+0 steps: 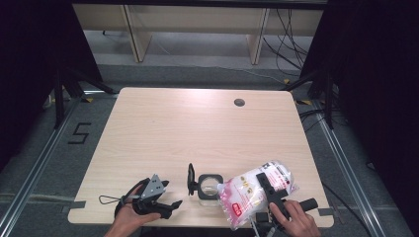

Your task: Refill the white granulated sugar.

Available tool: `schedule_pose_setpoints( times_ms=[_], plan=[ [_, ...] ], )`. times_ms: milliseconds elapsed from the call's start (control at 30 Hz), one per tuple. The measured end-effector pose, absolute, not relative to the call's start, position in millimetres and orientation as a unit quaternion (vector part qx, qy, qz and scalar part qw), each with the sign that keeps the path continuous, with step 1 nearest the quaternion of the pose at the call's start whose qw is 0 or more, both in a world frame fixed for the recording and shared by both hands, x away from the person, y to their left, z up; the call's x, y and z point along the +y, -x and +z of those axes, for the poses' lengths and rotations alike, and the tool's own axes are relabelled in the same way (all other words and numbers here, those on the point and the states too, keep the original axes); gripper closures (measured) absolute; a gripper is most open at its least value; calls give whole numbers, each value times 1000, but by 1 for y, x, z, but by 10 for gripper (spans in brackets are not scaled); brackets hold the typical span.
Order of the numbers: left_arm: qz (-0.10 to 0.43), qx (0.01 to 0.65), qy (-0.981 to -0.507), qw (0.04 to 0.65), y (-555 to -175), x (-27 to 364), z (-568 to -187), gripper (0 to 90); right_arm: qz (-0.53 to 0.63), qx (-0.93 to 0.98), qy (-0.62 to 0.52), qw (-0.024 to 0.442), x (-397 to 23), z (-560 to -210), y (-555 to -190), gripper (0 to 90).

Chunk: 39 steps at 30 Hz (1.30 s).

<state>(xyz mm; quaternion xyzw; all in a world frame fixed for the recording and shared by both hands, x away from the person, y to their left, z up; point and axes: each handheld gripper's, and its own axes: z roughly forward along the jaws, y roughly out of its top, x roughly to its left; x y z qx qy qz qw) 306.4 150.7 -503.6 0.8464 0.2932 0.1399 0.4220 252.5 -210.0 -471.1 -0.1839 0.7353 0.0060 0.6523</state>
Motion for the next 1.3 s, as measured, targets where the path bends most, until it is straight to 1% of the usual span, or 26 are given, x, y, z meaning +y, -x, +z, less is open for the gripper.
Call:
schedule_pose_setpoints(
  times_ms=[200,267,333,400,533,833,900,1033,1200,1300],
  plan=[
    [143,285,-849,421,-308,152,-503,196,4,740,183,647,-209,-470,-252,408],
    [136,299,-845,422,-307,151,-503,196,-1,741,185,646,-209,-469,-251,408],
    [140,299,-844,423,-307,151,-504,196,1,741,184,646,-209,-469,-251,409],
    [142,288,-848,421,-307,152,-503,196,-1,739,184,648,-209,-469,-251,409],
    [143,296,-846,419,-307,151,-504,197,-4,737,192,648,-208,-467,-252,410],
    [144,286,-849,420,-308,152,-503,197,-1,738,188,648,-207,-467,-251,412],
    [143,298,-847,417,-308,151,-504,197,-1,739,186,647,-207,-467,-251,412],
    [145,284,-849,421,-308,152,-503,197,0,737,193,648,-206,-465,-251,414],
    [139,298,-844,423,-307,150,-505,198,-7,733,203,649,-205,-464,-251,417],
    [138,296,-847,419,-307,150,-505,197,-16,732,206,650,-205,-463,-251,417]
  ],
)
